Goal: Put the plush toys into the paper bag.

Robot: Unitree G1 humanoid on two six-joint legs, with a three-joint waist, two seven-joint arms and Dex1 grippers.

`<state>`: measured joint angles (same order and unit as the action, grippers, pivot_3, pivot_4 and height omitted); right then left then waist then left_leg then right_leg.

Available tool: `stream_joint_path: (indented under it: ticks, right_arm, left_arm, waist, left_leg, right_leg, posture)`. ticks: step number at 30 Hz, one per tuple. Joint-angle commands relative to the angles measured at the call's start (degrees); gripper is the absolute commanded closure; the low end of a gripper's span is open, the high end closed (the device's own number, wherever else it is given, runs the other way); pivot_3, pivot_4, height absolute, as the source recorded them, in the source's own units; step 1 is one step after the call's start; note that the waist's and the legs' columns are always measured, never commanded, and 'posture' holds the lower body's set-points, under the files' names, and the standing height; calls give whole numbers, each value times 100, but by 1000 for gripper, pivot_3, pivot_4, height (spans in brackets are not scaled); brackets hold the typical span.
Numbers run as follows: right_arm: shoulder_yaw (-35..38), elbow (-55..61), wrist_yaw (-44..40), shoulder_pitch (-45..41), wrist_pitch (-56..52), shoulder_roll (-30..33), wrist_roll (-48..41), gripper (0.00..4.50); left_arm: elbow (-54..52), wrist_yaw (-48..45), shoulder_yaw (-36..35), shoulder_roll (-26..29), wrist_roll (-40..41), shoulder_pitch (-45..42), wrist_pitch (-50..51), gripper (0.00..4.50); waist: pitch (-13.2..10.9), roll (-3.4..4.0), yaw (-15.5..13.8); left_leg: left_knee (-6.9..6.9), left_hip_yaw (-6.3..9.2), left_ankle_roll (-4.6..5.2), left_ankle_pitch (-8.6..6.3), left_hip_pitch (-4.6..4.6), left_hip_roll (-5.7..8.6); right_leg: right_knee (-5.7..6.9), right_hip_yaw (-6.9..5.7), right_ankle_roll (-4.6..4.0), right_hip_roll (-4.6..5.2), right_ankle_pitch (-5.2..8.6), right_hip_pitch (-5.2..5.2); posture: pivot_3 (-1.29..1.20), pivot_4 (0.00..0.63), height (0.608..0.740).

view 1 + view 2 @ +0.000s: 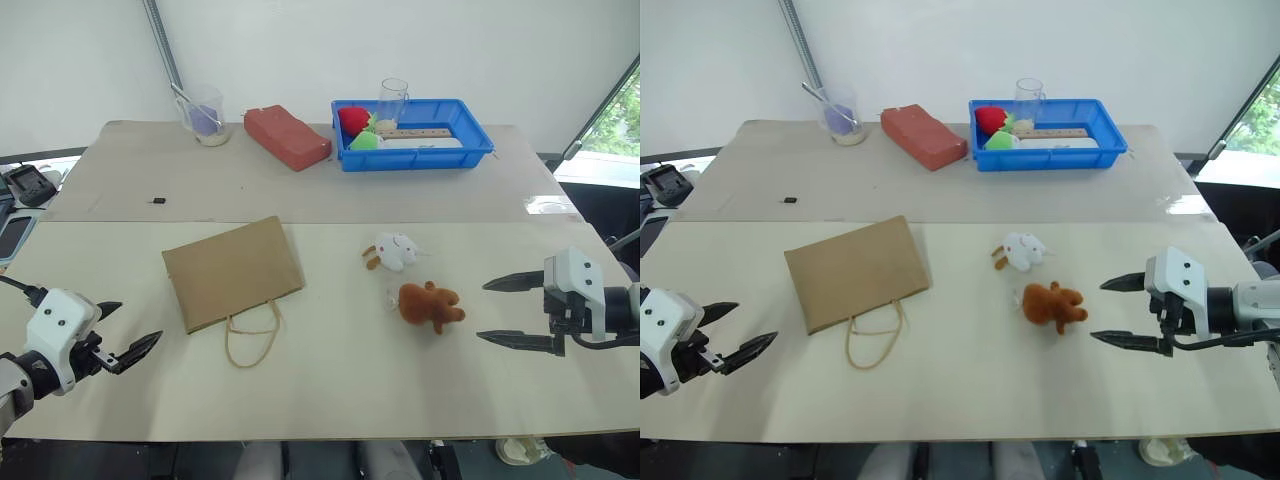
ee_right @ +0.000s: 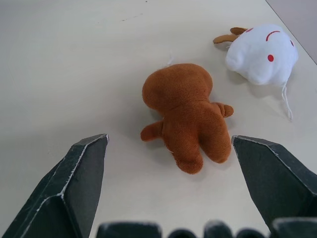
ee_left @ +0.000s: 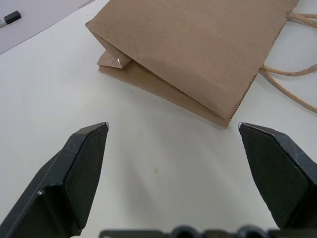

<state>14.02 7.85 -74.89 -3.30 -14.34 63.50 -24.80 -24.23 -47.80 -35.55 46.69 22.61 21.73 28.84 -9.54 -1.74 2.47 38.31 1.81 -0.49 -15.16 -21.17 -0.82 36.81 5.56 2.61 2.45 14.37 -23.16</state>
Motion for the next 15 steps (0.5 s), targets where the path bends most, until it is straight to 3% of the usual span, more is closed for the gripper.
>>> stream_joint_path:
  ticks: [1, 15]
  right_arm:
    - [88, 55, -25, -85, 4, 28, -22, 48]
    - [125, 148, -28, -79, -29, 38, -69, 48]
  left_arm:
    - [8, -87, -140, -60, 61, -4, -242, 0]
    - [547, -798, -135, -34, 220, -102, -1060, 0]
  waist:
    - [0, 0, 1]
    - [0, 0, -1]
  left_leg:
    - [0, 0, 0, 0, 0, 0]
    - [0, -1, 0, 0, 0, 0]
  right_leg:
    - [0, 0, 0, 0, 0, 0]
    - [0, 0, 0, 0, 0, 0]
  posture:
    - [0, 150, 740]
    - [0, 150, 740]
